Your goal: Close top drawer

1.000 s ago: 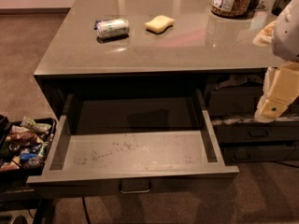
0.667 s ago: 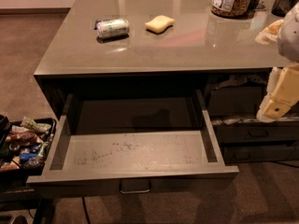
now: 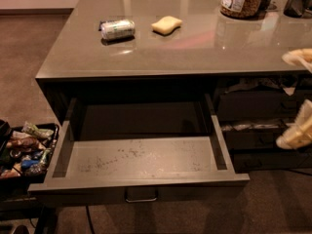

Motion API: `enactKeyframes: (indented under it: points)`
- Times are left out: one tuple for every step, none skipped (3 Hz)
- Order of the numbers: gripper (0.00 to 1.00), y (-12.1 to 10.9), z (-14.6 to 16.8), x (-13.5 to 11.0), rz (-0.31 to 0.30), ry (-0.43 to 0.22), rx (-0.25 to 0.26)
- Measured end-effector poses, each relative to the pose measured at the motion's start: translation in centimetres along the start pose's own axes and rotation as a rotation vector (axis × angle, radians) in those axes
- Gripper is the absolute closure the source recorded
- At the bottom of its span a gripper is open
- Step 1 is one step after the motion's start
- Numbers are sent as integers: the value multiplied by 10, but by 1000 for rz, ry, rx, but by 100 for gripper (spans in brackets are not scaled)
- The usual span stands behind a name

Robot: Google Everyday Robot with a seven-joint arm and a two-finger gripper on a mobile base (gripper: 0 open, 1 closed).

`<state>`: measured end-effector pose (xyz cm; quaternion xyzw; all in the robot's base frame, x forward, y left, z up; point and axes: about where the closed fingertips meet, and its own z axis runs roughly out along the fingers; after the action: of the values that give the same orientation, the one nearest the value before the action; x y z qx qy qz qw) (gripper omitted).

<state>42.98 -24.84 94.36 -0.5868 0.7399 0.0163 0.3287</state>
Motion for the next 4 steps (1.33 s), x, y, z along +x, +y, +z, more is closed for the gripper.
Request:
enactKeyframes:
  points:
    - [0,15,2,1,-23,-168,6]
    - [0,16,-5,-14,-56,-237,23]
    - [0,16,-5,-15,-57,-237,23]
    - [0,26,1,-12,-89,-253,-16]
